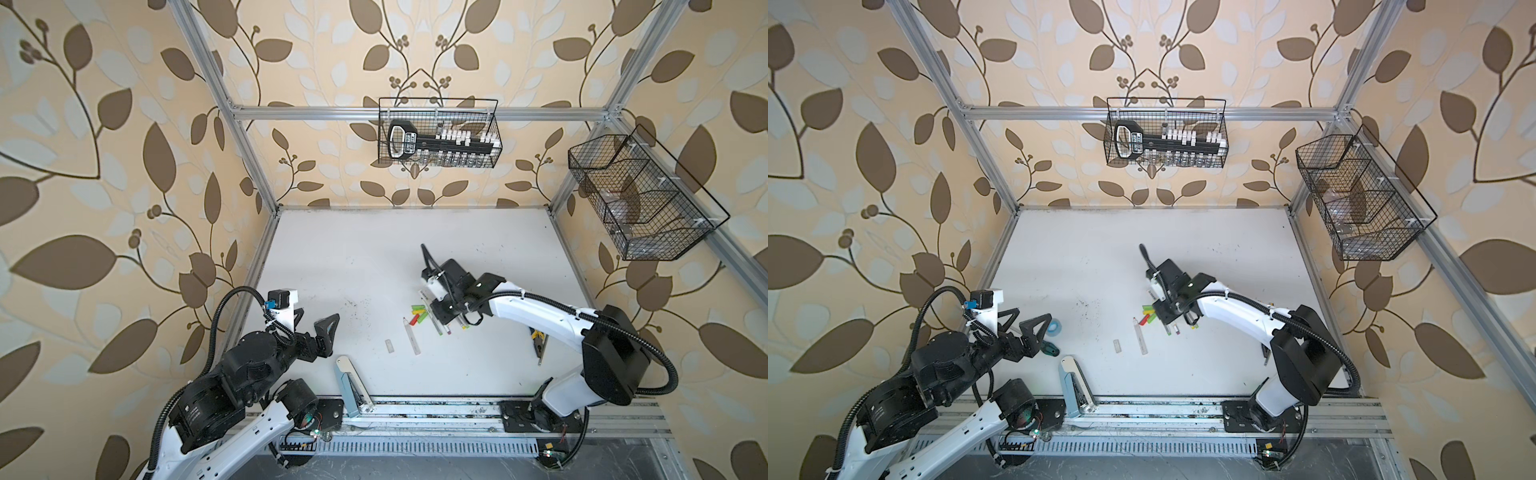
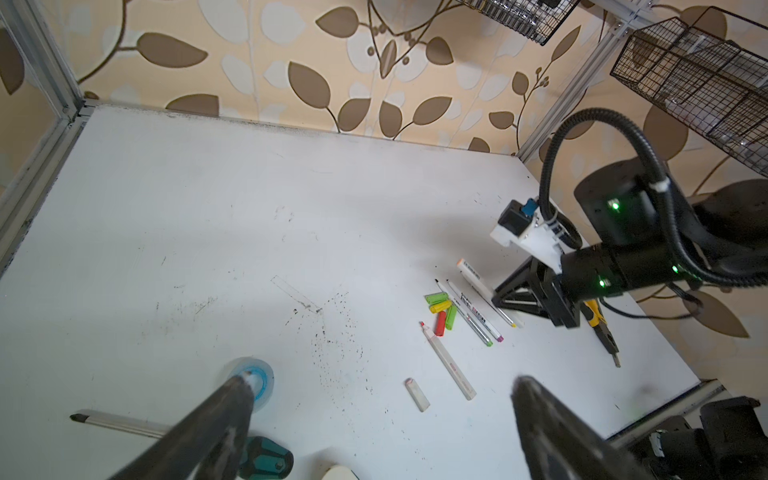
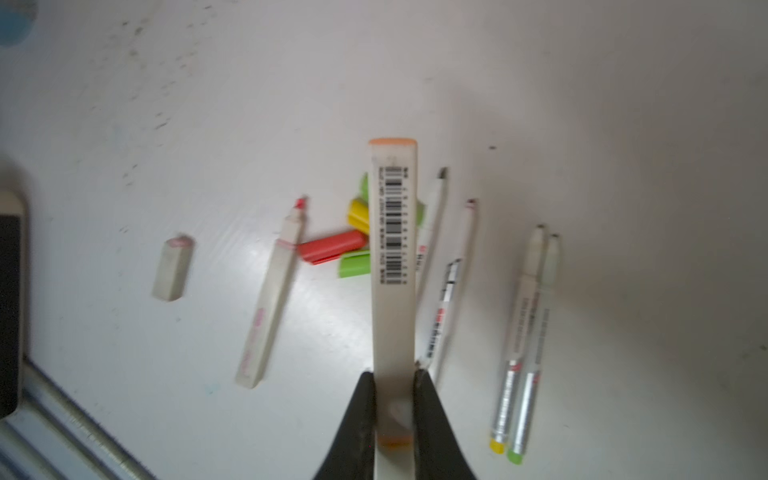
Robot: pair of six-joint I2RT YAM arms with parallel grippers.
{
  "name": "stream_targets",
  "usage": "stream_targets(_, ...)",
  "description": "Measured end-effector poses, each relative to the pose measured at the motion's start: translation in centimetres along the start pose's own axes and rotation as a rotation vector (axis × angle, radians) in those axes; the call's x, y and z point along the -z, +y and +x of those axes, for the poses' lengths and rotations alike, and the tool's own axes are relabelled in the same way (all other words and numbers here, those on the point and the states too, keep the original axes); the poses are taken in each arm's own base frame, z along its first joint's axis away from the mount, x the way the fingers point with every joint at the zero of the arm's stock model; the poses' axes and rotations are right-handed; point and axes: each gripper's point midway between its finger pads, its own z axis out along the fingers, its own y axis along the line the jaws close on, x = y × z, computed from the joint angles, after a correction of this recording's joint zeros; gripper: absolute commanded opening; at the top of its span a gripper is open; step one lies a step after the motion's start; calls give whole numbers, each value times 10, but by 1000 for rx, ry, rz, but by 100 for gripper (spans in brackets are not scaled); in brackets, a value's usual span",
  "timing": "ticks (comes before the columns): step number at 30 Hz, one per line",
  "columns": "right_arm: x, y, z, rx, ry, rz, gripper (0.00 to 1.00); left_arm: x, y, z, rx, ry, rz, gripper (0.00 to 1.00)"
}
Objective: Insert the pens into the pen caps
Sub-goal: 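Carry the capped highlighter with the right gripper toward the far side of the table, then lower the capped highlighter onto the table and open the right gripper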
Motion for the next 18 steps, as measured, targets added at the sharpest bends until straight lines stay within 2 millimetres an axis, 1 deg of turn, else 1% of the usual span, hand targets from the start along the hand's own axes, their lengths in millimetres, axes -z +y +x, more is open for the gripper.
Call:
stream_targets(3, 0, -63, -2, -152, -6, 79, 16, -3, -1, 2, -6, 15, 0, 99)
stream_targets(4, -1, -85, -1, -203, -7, 112, 16, -4, -2, 3, -8, 22, 0, 99)
stream_targets(5, -2, -103, 2, -243, -4, 142, 16, -6, -3, 4, -11, 30, 1, 99)
stream_targets(7, -7, -137, 11, -317, 15, 192, 16, -9, -4, 6, -15, 45, 2, 99)
stream_targets(9, -13, -161, 23, -369, 47, 228, 16, -11, -6, 7, -18, 56, 2, 99)
stream_targets(11, -20, -180, 36, -408, 84, 254, 18, -13, -6, 8, -23, 65, 3, 99)
stream_targets(14, -27, -197, 49, -442, 122, 272, 18, -14, -9, 11, -27, 78, 17, 99)
stream_targets(16, -28, -203, 50, -443, 129, 282, 19, -15, -10, 11, -29, 84, 21, 99)
stream_targets(18, -28, -205, 47, -432, 125, 283, 19, -16, -11, 12, -31, 90, 23, 99)
